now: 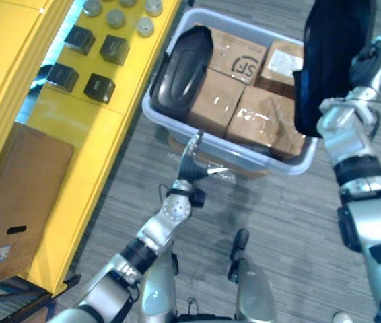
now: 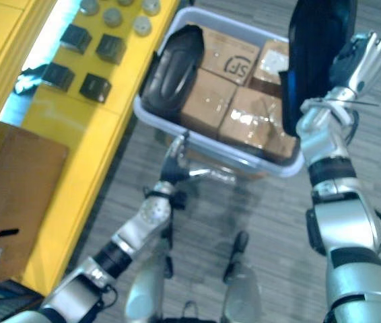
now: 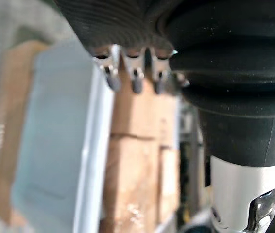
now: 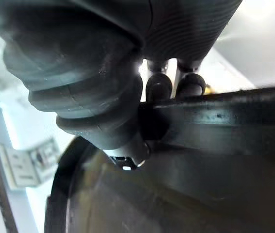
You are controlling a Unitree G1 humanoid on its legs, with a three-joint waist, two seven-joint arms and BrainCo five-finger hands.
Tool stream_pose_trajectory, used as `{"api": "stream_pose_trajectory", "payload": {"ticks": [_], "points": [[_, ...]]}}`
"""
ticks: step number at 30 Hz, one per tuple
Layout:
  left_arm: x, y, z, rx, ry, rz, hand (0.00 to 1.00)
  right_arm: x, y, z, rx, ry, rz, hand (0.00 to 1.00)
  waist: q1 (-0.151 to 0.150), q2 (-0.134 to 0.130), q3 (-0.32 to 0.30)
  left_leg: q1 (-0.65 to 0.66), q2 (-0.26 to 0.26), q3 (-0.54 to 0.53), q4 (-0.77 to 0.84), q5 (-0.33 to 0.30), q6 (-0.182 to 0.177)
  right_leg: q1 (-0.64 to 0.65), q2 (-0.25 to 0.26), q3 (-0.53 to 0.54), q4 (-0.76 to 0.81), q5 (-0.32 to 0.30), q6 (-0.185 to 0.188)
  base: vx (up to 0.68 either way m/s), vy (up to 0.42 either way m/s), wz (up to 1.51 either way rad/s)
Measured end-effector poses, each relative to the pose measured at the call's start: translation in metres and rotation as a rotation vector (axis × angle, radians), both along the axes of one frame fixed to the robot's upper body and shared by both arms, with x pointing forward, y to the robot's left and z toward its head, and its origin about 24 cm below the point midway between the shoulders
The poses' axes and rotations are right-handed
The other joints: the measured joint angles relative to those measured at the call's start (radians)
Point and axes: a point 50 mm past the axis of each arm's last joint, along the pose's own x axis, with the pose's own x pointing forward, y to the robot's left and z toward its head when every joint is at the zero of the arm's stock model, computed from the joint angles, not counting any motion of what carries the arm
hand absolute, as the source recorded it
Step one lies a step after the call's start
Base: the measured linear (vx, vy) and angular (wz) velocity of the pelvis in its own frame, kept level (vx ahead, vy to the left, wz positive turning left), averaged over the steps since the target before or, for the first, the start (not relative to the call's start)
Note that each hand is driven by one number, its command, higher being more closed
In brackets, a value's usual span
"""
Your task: Walk over and take plastic housings, then place them on the shelf
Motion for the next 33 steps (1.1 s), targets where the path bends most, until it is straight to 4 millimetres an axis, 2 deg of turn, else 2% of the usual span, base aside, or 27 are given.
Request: {"api": "stream_pose_trajectory", "payload": {"ticks": [4,7,10,12,19,25,29,33], "points": [[0.016,-0.006,0.004,-0.021,0.056,0.017,0.00,0.003,0.030,0.003,-0.044,-0.030,0.086,1.00,-0.028,-0.006,0.001,0.016,0.003,0.022,0.000,0.000,0.000,0.000,0.002,0.024,0.000,0.000,0.000,-0.03,-0.011,-0.17],[0.024,-0.008,0.012,-0.050,0.063,0.028,0.00,0.005,0.048,-0.002,-0.034,-0.029,0.138,1.00,-0.037,-0.029,-0.003,0.031,0.013,0.050,-0.001,-0.002,0.000,-0.001,0.010,0.047,-0.005,0.006,-0.004,-0.02,-0.026,-0.24],[0.028,-0.015,0.028,-0.080,0.019,0.000,0.00,0.004,0.058,-0.003,-0.065,-0.042,0.163,1.00,-0.046,-0.059,-0.004,0.042,0.024,0.064,-0.002,-0.002,-0.001,-0.002,0.023,0.061,-0.009,0.010,-0.008,0.00,-0.032,-0.15],[0.030,-0.015,0.033,-0.113,0.013,-0.004,0.00,0.001,0.067,-0.006,-0.102,-0.056,0.196,1.00,-0.054,-0.064,-0.007,0.049,0.025,0.070,-0.005,-0.003,-0.002,-0.001,0.024,0.067,-0.009,0.011,-0.008,0.01,-0.031,-0.11],[0.032,-0.016,0.046,-0.218,-0.008,-0.016,0.00,-0.007,0.086,-0.025,-0.186,-0.065,0.264,1.00,-0.058,-0.067,-0.008,0.092,0.025,0.098,-0.022,-0.005,-0.005,0.017,0.026,0.089,-0.009,0.014,-0.007,0.02,-0.010,-0.10],[0.032,-0.016,0.046,-0.242,-0.001,-0.032,0.00,-0.011,0.103,-0.038,-0.222,-0.059,0.340,1.00,-0.072,-0.067,-0.008,0.114,0.025,0.101,-0.036,-0.004,-0.005,0.033,0.027,0.090,-0.012,0.013,-0.006,0.00,0.000,0.00],[0.031,-0.020,0.046,-0.265,0.013,-0.040,0.00,-0.018,0.115,-0.039,-0.222,-0.091,0.401,1.00,-0.077,-0.068,-0.008,0.117,0.025,0.105,-0.039,-0.004,-0.005,0.033,0.027,0.092,-0.015,0.013,-0.006,0.00,0.000,0.00],[0.029,-0.027,0.044,-0.274,0.025,-0.051,0.00,-0.023,0.126,-0.050,-0.193,-0.094,0.456,1.00,-0.079,-0.086,-0.018,0.131,0.025,0.116,-0.044,-0.004,-0.006,0.038,0.028,0.100,-0.016,0.013,-0.006,0.02,-0.002,-0.06]]}}
